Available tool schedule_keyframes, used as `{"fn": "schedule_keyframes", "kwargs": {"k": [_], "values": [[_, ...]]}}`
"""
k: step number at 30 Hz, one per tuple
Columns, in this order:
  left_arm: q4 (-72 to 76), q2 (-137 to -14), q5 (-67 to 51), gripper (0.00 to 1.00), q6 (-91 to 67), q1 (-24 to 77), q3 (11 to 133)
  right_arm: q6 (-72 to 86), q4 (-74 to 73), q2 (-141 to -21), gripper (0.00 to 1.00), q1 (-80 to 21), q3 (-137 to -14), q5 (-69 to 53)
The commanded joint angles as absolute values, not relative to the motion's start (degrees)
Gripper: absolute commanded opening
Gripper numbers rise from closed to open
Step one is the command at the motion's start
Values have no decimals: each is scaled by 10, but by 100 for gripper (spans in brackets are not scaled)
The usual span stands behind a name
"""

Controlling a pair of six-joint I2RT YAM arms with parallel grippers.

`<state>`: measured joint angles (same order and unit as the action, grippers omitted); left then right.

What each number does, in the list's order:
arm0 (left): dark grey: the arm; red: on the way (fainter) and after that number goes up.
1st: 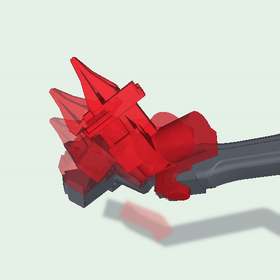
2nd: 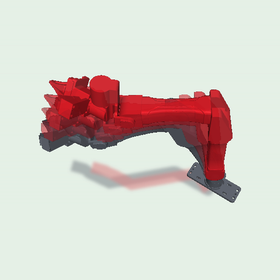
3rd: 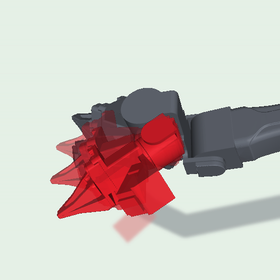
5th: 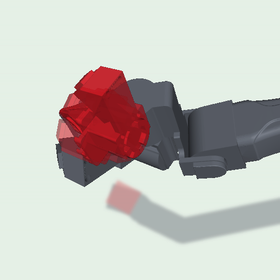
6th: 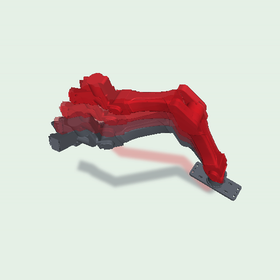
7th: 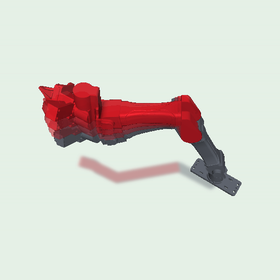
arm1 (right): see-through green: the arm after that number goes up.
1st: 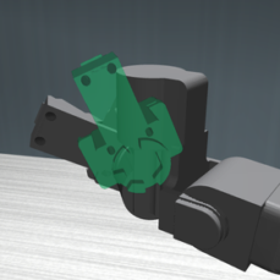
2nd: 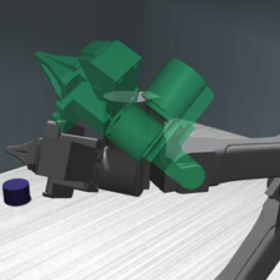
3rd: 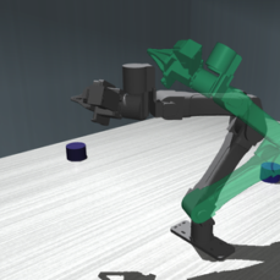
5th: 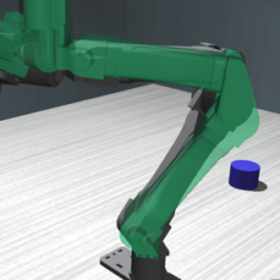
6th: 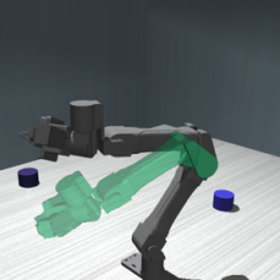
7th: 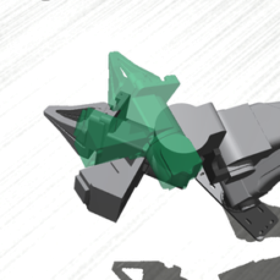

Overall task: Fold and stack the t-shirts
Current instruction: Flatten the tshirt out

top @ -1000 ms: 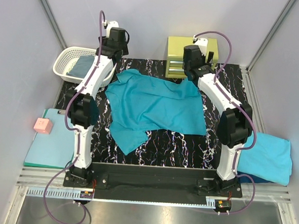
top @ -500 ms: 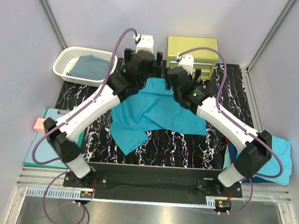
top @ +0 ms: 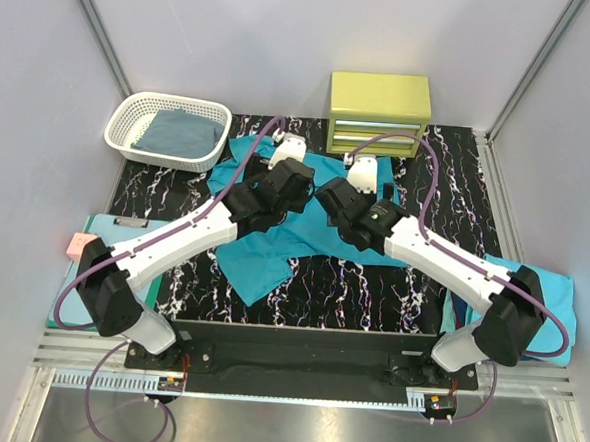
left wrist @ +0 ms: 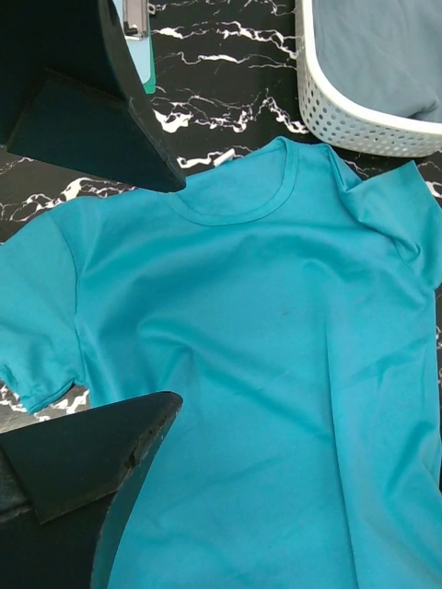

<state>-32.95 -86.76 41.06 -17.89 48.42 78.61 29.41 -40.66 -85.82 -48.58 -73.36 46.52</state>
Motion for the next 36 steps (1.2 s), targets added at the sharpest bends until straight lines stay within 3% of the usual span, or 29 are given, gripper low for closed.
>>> {"fn": "schedule_keyframes", "kwargs": {"k": [1, 36], "values": [[-319, -826, 441, 97, -195, 497, 788, 334, -425, -825, 99, -489, -731, 493], [-354, -820, 428, 97, -232, 512, 751, 336, -410, -816, 99, -490, -681, 458]]}}
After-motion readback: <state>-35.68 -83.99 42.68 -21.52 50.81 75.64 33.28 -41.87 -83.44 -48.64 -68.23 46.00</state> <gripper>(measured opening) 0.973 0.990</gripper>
